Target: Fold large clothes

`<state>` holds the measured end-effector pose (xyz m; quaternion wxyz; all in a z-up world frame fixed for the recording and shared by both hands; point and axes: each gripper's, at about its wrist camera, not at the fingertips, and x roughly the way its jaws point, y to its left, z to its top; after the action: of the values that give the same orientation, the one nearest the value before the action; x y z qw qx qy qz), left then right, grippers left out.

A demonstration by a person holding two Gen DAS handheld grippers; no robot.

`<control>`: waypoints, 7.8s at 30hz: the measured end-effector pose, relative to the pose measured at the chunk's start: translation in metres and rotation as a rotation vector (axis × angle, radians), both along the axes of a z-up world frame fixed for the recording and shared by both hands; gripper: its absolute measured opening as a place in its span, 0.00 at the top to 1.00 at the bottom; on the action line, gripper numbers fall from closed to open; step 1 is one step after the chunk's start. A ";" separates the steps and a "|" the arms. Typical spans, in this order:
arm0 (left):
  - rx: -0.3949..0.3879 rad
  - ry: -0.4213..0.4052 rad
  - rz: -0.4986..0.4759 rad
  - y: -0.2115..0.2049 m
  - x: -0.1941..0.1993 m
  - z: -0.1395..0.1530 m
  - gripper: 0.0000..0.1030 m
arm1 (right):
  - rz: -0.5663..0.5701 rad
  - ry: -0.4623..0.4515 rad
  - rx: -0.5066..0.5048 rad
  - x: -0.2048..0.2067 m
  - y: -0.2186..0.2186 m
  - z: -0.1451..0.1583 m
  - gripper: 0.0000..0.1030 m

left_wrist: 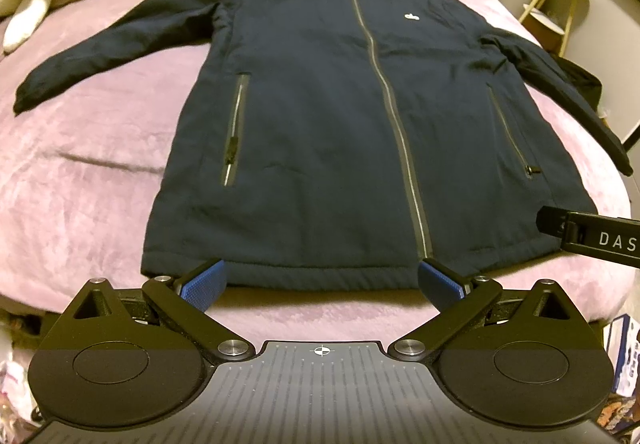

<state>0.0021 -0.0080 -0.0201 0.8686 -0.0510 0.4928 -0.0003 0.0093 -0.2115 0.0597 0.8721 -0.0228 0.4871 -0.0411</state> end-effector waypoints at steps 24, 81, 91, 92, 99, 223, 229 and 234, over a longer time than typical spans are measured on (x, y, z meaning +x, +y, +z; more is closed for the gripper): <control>-0.010 0.022 -0.002 0.001 0.007 -0.006 0.00 | 0.003 0.004 0.025 0.003 -0.001 -0.004 0.00; -0.158 -0.199 0.114 0.069 0.256 -0.032 0.00 | 0.156 -0.528 -0.079 0.269 -0.064 -0.036 0.86; -0.368 -0.187 -0.065 0.017 0.325 -0.044 0.00 | 0.331 -0.279 -0.031 0.260 -0.011 -0.103 0.10; -0.396 -0.172 -0.075 0.009 0.334 -0.049 0.00 | 0.322 -0.310 0.010 0.251 -0.019 -0.094 0.09; -0.592 0.026 -0.052 -0.031 0.389 -0.100 0.33 | 0.033 -0.366 0.333 0.214 -0.107 -0.074 0.48; -0.684 -0.424 1.164 0.481 0.197 -0.125 0.83 | -0.066 -0.190 0.496 0.231 -0.011 -0.134 0.76; -0.525 -0.510 0.974 0.457 0.193 -0.085 0.88 | -0.055 -0.225 0.492 0.226 -0.012 -0.138 0.76; -0.390 -0.608 0.540 0.357 0.239 -0.004 0.89 | -0.044 -0.239 0.500 0.224 -0.013 -0.140 0.76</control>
<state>0.2414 0.3486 -0.0238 0.9171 -0.3380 0.1749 0.1187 0.2331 -0.2243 -0.0801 0.9008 0.2087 0.3761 0.0593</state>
